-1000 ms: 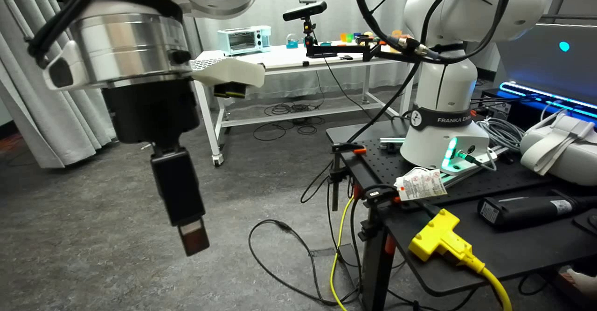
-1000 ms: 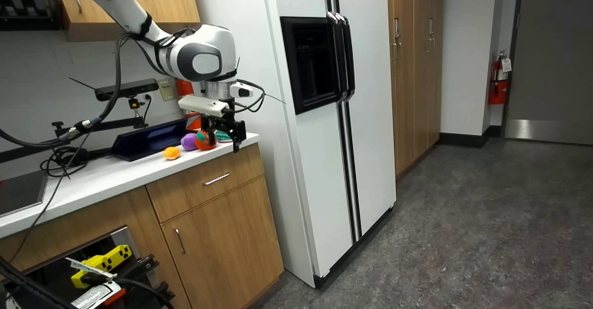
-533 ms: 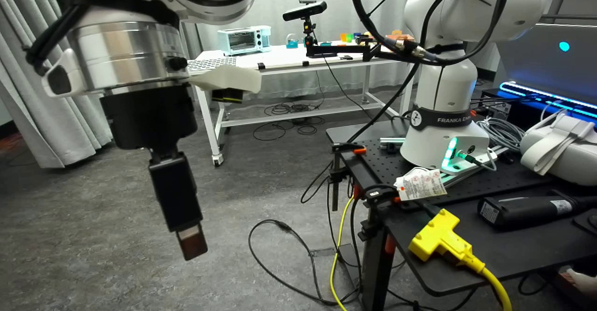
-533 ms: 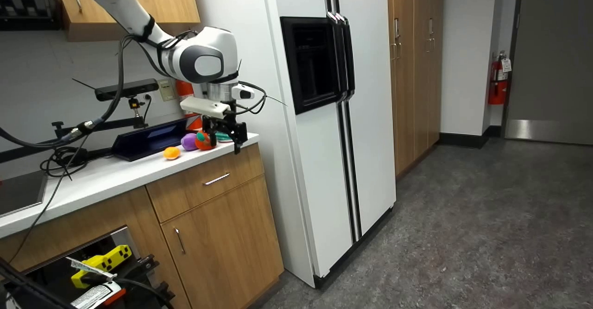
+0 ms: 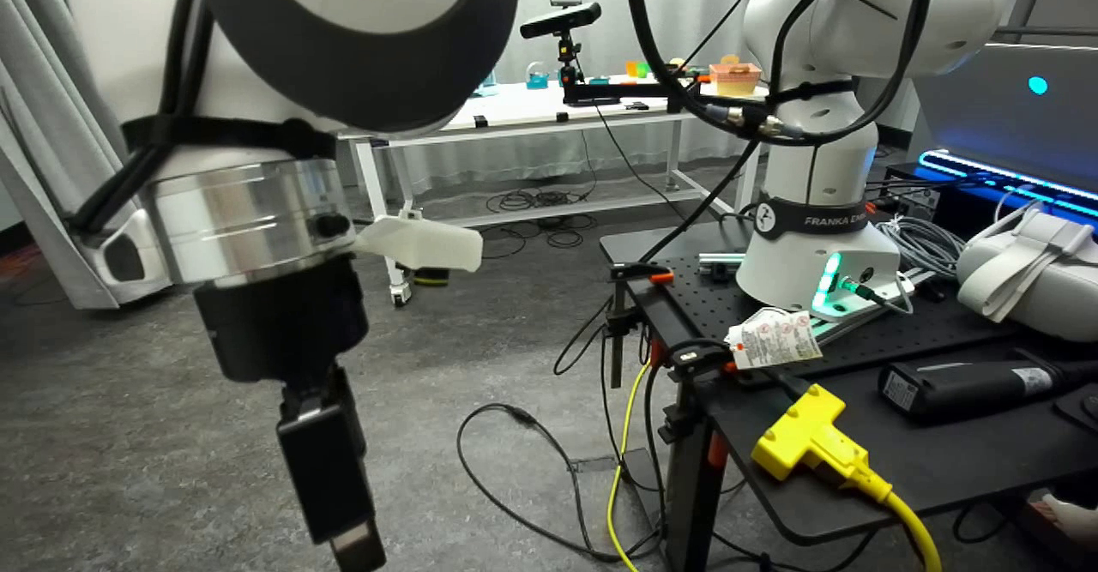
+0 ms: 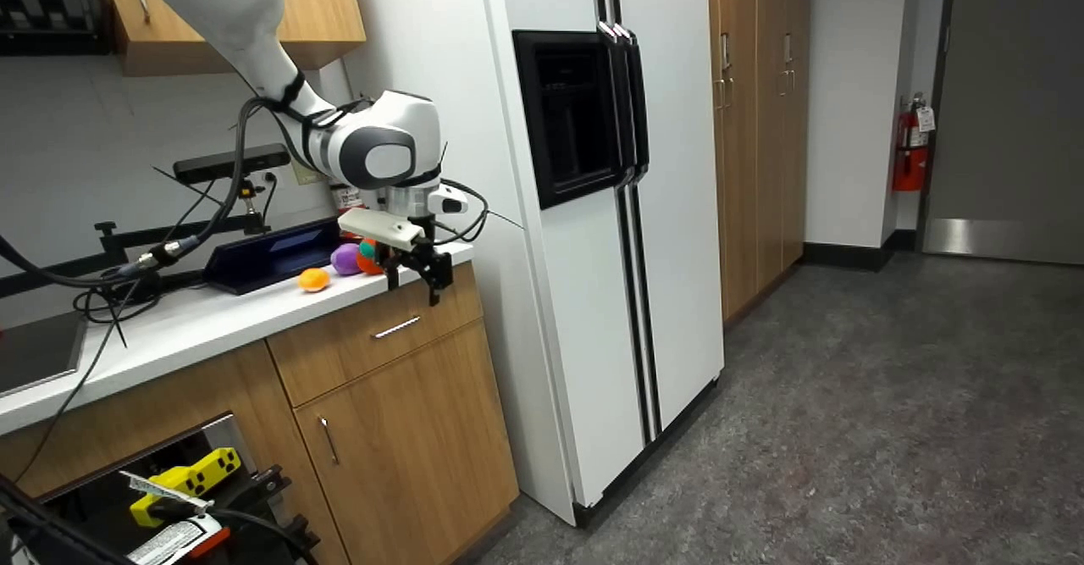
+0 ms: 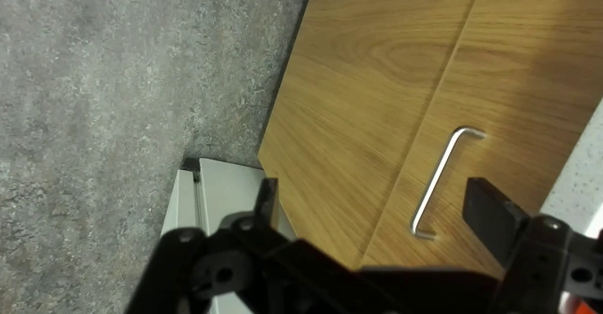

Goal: Open the drawer

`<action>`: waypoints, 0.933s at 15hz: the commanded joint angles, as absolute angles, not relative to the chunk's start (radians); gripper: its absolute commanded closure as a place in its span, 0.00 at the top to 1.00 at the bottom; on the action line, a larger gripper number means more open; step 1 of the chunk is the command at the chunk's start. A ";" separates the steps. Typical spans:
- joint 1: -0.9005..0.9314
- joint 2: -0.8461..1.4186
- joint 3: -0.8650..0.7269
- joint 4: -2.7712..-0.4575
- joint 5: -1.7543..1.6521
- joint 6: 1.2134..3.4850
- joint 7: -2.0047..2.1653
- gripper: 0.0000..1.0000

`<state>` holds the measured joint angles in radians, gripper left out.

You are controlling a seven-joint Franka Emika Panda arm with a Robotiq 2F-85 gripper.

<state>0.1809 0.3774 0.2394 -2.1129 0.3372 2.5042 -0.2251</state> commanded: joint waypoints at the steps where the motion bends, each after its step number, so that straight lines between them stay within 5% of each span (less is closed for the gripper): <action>1: 0.157 0.472 0.292 -2.016 0.386 2.506 -0.221 1.00; 14: 0.114 0.635 0.338 -1.951 0.399 2.517 -0.280 1.00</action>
<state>0.1544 0.5518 0.2929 -2.0096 0.3626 2.5069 -0.2383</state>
